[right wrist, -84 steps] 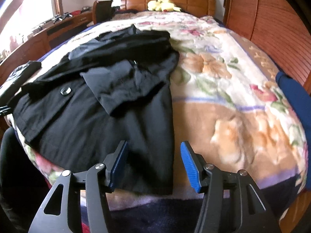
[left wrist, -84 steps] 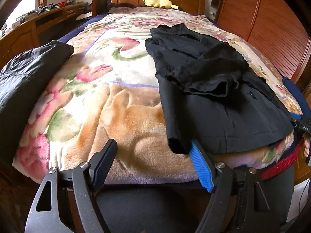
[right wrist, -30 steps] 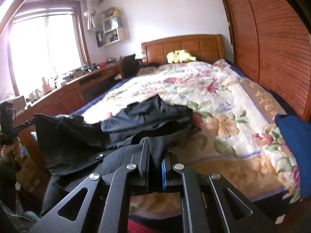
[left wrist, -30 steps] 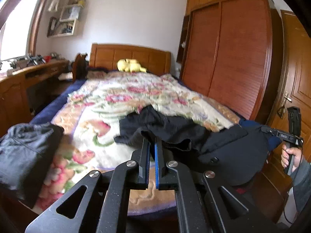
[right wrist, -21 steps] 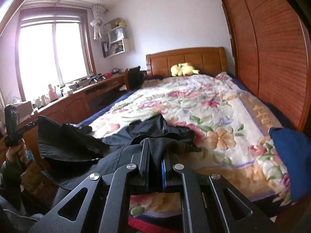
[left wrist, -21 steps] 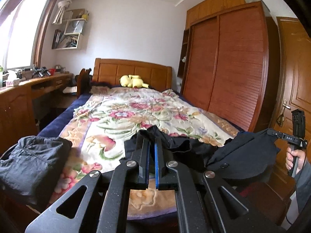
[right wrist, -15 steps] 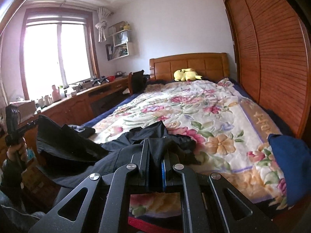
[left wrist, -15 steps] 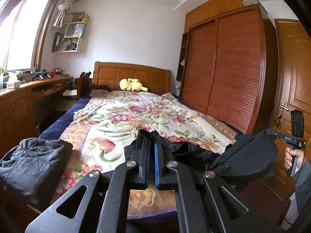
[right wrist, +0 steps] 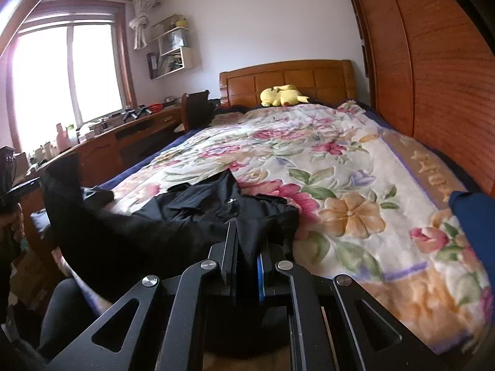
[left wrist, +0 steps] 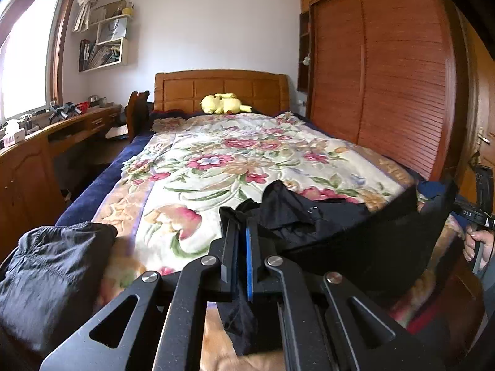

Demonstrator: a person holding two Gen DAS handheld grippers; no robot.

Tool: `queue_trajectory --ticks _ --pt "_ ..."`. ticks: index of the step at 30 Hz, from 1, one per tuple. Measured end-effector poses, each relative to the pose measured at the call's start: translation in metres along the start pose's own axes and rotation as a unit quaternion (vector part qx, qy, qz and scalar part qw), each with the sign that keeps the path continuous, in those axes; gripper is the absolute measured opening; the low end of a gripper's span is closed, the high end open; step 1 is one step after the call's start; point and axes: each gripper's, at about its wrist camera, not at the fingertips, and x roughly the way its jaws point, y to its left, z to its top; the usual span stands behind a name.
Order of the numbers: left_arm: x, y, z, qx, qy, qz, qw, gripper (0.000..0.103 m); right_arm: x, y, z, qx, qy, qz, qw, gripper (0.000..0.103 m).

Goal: Fold large clothes
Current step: 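Lift the coat with both grippers and fold it over onto itself, then lay the folded coat down and open both grippers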

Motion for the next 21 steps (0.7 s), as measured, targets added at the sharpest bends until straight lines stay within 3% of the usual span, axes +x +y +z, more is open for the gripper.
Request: queue_trajectory --ticks 7,14,21 --pt "0.062 0.013 0.024 0.025 0.027 0.021 0.9991 0.004 0.096 -0.011 0.041 -0.039 0.034 -0.010 0.999 0.009" --pt "0.127 0.031 0.059 0.009 0.030 0.028 0.9991 0.004 0.190 -0.013 0.094 -0.079 0.069 -0.050 0.993 0.009" --pt "0.192 0.028 0.096 0.032 0.027 0.060 0.9973 0.004 0.269 -0.011 0.140 -0.097 0.093 -0.103 0.986 0.009"
